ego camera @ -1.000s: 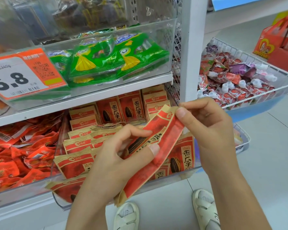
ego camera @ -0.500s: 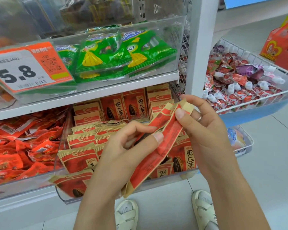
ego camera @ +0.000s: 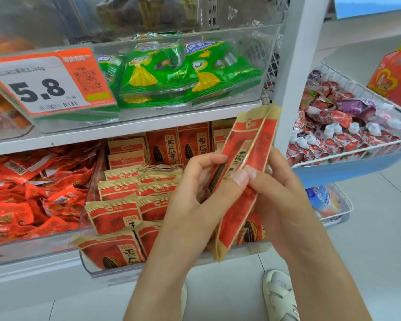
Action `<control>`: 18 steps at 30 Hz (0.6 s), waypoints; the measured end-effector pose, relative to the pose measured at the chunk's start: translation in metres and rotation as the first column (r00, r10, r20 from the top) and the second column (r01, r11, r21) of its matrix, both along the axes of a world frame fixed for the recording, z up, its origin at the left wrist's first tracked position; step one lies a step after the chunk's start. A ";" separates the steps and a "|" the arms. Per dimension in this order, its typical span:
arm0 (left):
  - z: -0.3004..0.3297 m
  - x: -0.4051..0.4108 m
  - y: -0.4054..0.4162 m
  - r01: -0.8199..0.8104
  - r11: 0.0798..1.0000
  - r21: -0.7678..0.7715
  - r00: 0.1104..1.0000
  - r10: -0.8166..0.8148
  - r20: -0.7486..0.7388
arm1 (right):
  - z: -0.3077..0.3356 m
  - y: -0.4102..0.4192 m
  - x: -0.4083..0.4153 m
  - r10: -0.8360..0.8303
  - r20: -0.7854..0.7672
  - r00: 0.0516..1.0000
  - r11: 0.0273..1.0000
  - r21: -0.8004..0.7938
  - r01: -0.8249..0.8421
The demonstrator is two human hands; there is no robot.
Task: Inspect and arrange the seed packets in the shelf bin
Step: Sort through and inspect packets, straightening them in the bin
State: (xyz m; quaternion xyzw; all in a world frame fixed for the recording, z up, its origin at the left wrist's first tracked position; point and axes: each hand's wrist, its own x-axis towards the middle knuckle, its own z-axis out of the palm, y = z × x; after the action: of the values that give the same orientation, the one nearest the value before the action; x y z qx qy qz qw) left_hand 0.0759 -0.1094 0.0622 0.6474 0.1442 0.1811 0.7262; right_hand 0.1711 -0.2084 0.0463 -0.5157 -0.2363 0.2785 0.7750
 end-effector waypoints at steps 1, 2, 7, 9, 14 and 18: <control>-0.001 -0.001 0.001 0.030 0.999 0.024 1.000 -0.030 -0.008 | 0.001 -0.002 0.001 -0.022 -0.007 1.000 1.000 0.003 0.022; -0.002 -0.002 0.003 0.055 0.997 0.049 0.998 -0.054 -0.025 | 0.002 -0.003 0.002 -0.040 -0.019 0.999 0.999 0.011 0.040; -0.008 -0.009 0.010 0.097 0.994 0.051 0.990 -0.091 -0.107 | 0.002 -0.010 0.004 -0.085 -0.063 0.994 0.995 0.045 0.088; -0.006 -0.011 0.008 0.081 0.995 0.058 0.993 -0.076 -0.087 | 0.002 -0.012 0.003 -0.091 -0.038 0.995 0.995 0.030 0.092; 0.002 -0.012 -0.006 0.019 1.000 -0.015 0.999 -0.018 0.032 | 0.007 -0.014 -0.005 -0.061 0.091 0.994 0.997 -0.042 0.065; -0.001 -0.013 -0.002 -0.053 0.998 -0.020 0.994 0.055 0.098 | 0.012 -0.010 -0.012 0.024 0.137 0.990 0.998 -0.063 -0.016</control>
State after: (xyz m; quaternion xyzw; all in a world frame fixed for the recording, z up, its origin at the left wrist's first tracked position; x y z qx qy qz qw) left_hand 0.0633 -0.1118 0.0616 0.6272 0.1271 0.2314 0.7327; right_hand 0.1586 -0.2183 0.0580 -0.5552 -0.2857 0.2572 0.7376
